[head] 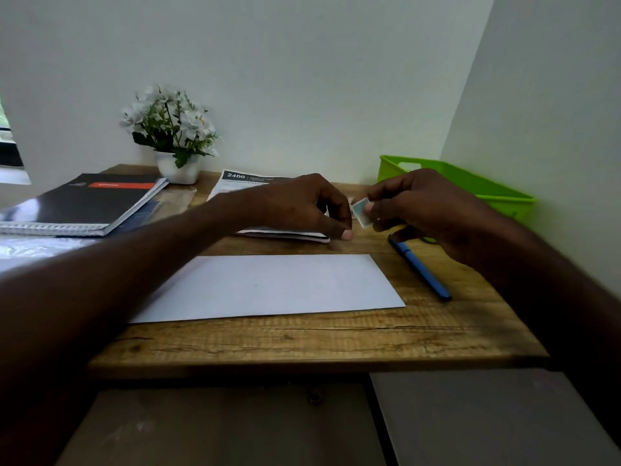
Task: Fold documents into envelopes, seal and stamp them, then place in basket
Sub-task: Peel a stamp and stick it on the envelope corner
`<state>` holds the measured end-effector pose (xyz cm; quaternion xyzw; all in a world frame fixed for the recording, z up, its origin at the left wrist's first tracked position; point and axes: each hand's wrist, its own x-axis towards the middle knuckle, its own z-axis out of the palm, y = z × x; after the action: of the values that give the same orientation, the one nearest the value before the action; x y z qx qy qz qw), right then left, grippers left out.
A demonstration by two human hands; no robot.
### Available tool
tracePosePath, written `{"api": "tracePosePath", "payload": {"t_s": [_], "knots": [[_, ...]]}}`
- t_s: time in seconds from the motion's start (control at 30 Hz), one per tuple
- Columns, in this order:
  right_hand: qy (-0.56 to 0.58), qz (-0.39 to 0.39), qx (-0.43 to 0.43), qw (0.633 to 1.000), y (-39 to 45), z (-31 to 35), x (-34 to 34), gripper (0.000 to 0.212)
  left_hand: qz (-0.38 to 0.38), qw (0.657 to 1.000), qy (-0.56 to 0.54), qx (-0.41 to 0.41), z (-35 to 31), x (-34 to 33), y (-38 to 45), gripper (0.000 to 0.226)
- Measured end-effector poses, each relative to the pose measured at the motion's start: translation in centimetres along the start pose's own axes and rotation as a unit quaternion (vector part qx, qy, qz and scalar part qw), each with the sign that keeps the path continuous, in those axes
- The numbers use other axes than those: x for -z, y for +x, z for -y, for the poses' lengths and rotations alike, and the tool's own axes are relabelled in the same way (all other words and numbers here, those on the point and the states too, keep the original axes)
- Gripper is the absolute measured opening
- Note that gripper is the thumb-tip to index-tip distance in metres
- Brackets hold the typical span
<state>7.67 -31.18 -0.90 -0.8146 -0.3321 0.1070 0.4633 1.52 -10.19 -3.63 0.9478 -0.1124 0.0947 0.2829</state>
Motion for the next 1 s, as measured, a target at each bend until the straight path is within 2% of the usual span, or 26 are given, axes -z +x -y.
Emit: {"api": "tracePosePath", "payload": {"t_s": [0.07, 0.27, 0.43, 1.0], "knots": [[-0.013, 0.008, -0.005, 1.0, -0.9, -0.2, 0.3, 0.005, 0.012, 1.0, -0.013, -0.005, -0.5, -0.2, -0.1, 0.015], [-0.06, 0.054, -0.032, 0.996, -2.1, -0.4, 0.8, 0.012, 0.071, 0.997, -0.032, -0.007, -0.9, -1.0, -0.2, 0.019], [-0.091, 0.1, -0.048, 0.99, -1.8, -0.3, 0.9, 0.023, 0.071, 0.997, -0.026, 0.02, -0.5, -1.1, -0.2, 0.025], [-0.072, 0.081, -0.133, 0.985, -0.3, -1.0, -0.2, 0.017, 0.078, 0.997, -0.018, 0.017, -0.1, -1.2, 0.1, 0.028]]}}
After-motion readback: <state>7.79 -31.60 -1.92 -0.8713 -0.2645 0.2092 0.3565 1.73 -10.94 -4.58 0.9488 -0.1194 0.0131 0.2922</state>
